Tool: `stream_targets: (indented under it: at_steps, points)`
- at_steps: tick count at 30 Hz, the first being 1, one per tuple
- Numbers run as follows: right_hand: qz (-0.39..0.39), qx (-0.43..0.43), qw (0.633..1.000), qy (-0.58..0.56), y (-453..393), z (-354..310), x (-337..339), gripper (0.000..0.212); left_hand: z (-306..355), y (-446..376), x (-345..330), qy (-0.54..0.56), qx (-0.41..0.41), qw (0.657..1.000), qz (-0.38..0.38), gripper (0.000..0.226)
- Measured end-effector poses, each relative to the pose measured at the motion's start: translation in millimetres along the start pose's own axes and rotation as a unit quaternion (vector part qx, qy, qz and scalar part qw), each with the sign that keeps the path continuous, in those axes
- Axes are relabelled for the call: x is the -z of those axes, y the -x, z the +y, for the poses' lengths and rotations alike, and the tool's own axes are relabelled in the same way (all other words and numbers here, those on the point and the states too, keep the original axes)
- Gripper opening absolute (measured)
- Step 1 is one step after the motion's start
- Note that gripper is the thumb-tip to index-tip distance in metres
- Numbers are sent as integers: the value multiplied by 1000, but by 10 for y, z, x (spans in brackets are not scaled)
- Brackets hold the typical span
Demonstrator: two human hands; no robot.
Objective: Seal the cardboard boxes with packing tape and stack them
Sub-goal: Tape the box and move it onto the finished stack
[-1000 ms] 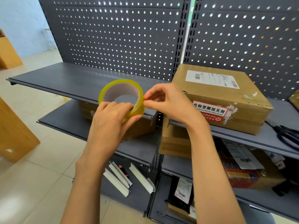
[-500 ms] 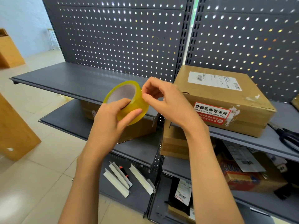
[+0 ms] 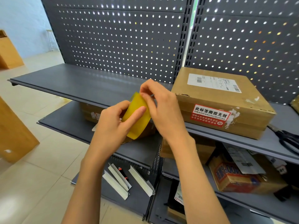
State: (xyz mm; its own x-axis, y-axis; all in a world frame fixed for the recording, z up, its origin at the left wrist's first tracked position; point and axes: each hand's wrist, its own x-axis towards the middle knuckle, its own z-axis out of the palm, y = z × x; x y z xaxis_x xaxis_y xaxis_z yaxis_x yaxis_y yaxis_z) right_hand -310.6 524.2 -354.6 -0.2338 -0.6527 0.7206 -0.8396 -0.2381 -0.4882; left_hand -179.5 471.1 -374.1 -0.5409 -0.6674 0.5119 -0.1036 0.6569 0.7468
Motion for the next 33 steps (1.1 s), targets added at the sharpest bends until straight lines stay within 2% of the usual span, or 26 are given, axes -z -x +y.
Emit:
stream_targets:
  at_steps: [4, 7, 9, 12, 15, 19, 22, 24, 28, 33]
  points:
    - [76, 59, 991, 89, 1, -71, -73, 7, -12, -23, -37, 18, 8, 999, 37, 32]
    - [98, 71, 987, 102, 18, -98, -104, 7, -32, -21, -45, 20, 14, 998, 52, 34]
    - [100, 61, 990, 83, 34, -78, -103, 10, -36, -11, -40, 11, 15, 998, 52, 34]
    - [53, 4, 998, 14, 48, -104, -38, 30, -69, 7, -44, -19, 21, 998, 49, 33]
    - [12, -49, 993, -104, 46, -185, 78, 44, -140, 41, -42, -147, 27, 986, 74, 36]
    - [26, -110, 989, -91, -17, -36, 168, 42, -154, 60, 32, -172, 9, 980, 96, 46]
    - [-46, -148, 980, -125, -10, 37, 107, 38, -89, 40, 27, -165, -1, 982, 92, 44]
    - [-61, -141, 978, -142, 21, 47, 55, 29, -55, 42, 2, -156, -11, 985, 78, 36]
    - [-34, -143, 973, -178, 57, 84, 43, 17, -56, 68, -7, -149, -13, 987, 61, 28]
    - [-22, -156, 964, -215, 55, 118, 56, 9, -61, 80, -5, -141, -11, 989, 47, 31]
